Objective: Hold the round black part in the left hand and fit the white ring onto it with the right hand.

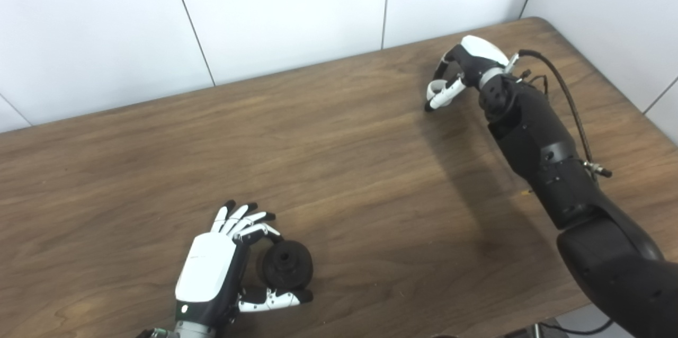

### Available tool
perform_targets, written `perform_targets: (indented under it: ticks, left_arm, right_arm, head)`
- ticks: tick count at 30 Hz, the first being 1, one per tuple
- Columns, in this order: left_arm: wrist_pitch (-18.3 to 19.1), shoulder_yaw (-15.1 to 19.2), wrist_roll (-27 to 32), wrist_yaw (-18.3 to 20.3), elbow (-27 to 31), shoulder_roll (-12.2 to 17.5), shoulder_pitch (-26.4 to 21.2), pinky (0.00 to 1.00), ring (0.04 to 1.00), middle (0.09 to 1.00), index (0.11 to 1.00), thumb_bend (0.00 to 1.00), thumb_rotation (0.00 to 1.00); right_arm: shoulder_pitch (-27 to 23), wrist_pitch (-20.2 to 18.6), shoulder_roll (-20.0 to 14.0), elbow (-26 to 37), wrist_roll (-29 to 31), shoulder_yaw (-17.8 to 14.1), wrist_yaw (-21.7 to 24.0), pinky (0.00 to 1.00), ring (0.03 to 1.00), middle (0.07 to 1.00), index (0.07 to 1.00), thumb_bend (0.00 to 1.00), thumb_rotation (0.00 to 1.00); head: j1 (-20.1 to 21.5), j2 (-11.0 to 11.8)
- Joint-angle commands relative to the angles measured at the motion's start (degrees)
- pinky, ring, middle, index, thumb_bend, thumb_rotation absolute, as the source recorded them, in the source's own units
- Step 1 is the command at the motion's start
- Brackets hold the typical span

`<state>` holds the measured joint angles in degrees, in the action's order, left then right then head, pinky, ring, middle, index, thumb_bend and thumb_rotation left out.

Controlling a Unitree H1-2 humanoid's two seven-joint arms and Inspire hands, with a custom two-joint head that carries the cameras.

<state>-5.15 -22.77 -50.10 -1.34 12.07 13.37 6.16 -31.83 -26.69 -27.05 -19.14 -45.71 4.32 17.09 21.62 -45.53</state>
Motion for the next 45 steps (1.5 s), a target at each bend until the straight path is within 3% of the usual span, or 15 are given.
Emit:
perform_targets:
  ticks: [1,16,33,45]
  left_arm:
    - [0.69,-0.06,-0.89,1.74,0.16,0.73,0.92,1.00,0.907,0.796,0.484,0.53,0.06]
    - [0.49,-0.11,-1.25,1.55,0.48,0.45,0.93,1.00,0.903,0.793,0.484,0.53,0.06]
    - [1.18,-0.80,-2.45,1.93,1.02,-0.77,1.20,1.00,0.904,0.787,0.484,0.53,0.05]
    - [3.22,-2.34,-4.07,2.52,1.55,-2.60,1.30,1.00,0.902,0.787,0.484,0.53,0.06]
  right_arm:
    - [-1.16,-0.21,-2.15,0.83,-1.22,0.24,-0.62,1.00,0.989,0.858,0.487,0.52,0.13]
    - [0.45,-0.20,-1.84,2.05,-1.26,-1.42,0.20,1.00,0.996,0.864,0.487,0.52,0.13]
    - [1.39,4.12,-3.40,15.97,4.23,5.85,1.22,1.00,0.996,0.861,0.486,0.52,0.14]
    - [4.90,2.91,-2.17,32.14,3.46,11.21,8.25,1.00,1.000,0.845,0.484,0.52,0.14]
  head:
    - [-0.24,-0.20]
    - [-0.64,-0.19]
    - [-2.48,0.23]
    - [-7.64,0.51]
